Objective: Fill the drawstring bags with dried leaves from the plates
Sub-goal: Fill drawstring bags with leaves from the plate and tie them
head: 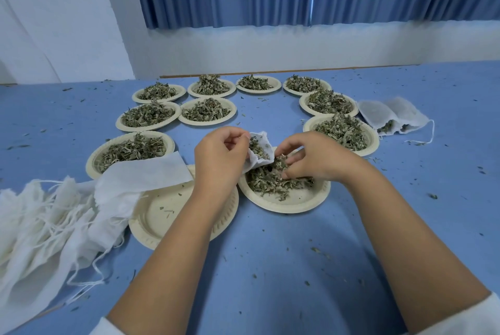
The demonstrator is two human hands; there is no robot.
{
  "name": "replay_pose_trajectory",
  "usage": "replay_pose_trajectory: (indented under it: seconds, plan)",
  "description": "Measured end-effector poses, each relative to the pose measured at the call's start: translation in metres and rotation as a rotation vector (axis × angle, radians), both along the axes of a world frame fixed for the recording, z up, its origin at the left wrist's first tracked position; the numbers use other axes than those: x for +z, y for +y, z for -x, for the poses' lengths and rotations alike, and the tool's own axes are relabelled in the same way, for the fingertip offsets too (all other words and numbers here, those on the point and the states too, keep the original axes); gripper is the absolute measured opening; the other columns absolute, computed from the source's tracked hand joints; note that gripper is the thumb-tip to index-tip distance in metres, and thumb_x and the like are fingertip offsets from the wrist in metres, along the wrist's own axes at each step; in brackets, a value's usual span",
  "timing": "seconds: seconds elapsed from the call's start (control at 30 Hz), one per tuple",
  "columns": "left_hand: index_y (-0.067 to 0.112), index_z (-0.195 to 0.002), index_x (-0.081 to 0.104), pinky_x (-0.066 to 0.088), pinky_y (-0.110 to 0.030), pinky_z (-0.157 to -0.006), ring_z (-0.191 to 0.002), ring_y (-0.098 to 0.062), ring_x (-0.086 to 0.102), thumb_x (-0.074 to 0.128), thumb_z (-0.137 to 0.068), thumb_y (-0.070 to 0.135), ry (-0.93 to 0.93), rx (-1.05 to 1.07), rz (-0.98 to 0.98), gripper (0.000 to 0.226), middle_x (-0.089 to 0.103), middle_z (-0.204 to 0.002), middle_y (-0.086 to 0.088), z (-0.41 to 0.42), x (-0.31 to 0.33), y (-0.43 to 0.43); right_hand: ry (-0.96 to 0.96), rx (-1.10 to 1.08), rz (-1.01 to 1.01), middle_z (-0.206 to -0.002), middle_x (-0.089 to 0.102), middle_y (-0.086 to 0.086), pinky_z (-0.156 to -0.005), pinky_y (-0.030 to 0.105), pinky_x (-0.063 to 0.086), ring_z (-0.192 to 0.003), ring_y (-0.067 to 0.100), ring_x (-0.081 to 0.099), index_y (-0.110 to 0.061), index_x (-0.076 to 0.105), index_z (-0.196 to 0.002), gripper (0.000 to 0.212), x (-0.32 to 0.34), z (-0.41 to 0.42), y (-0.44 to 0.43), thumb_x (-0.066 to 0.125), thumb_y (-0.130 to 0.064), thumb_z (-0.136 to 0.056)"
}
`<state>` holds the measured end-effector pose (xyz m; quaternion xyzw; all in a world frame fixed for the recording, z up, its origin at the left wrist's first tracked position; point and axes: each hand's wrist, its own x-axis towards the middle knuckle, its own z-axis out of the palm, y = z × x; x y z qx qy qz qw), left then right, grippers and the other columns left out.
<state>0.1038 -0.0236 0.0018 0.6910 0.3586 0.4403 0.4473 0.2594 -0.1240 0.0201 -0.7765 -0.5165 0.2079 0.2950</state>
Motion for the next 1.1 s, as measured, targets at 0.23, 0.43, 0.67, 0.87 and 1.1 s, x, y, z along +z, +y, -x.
replay_pose_trajectory:
  seconds: [0.23,0.43,0.67,0.87,1.1]
  plan:
    - [0.027,-0.078,0.072,0.06,-0.047,-0.074,-0.067,-0.011,0.067,0.069,-0.089,0.02,0.003,-0.01,0.007,0.013,0.068,-0.062,0.008,-0.001,-0.001,0.0,-0.245,0.014,0.15,-0.078,0.058,-0.013,-0.057,0.023,0.049,-0.074,0.019,0.067,-0.03,0.072,-0.088,0.016,-0.005,0.004,0.004,0.081,-0.024,-0.077]
    - [0.021,-0.102,0.07,0.056,-0.022,-0.07,-0.075,-0.012,0.069,0.07,-0.089,0.023,-0.021,0.012,-0.013,0.013,0.065,-0.07,0.009,0.0,-0.001,0.0,-0.212,-0.079,-0.055,-0.073,0.06,-0.013,-0.057,0.017,0.04,-0.066,0.005,0.054,-0.023,0.074,-0.087,0.015,0.002,0.0,0.001,0.082,-0.026,-0.076]
    - [0.03,-0.077,0.07,0.06,-0.039,-0.075,-0.071,-0.013,0.069,0.069,-0.089,0.022,0.001,0.024,-0.003,0.014,0.07,-0.067,0.007,0.001,0.001,-0.001,0.215,-0.203,-0.397,-0.086,0.072,0.003,-0.075,0.025,0.054,-0.08,0.012,0.066,-0.015,0.073,-0.093,0.021,0.012,0.0,-0.003,0.083,-0.017,-0.075]
    - [0.032,-0.074,0.068,0.052,-0.02,-0.065,-0.066,-0.004,0.067,0.069,-0.089,0.025,0.002,0.028,-0.008,0.017,0.068,-0.063,0.014,-0.002,0.004,-0.005,0.431,-0.232,-0.723,-0.09,0.073,-0.005,-0.074,0.018,0.054,-0.082,0.004,0.068,-0.021,0.07,-0.096,0.019,0.013,0.018,0.003,0.079,-0.015,-0.08]
    - [0.028,-0.076,0.07,0.055,-0.028,-0.072,-0.064,-0.002,0.067,0.068,-0.089,0.023,-0.033,0.008,0.057,0.014,0.07,-0.063,0.014,-0.004,0.006,-0.008,0.139,-0.235,-0.906,-0.097,0.065,-0.006,-0.07,0.013,0.049,-0.087,0.0,0.062,-0.021,0.067,-0.094,0.017,-0.005,0.049,0.019,0.074,-0.01,-0.083]
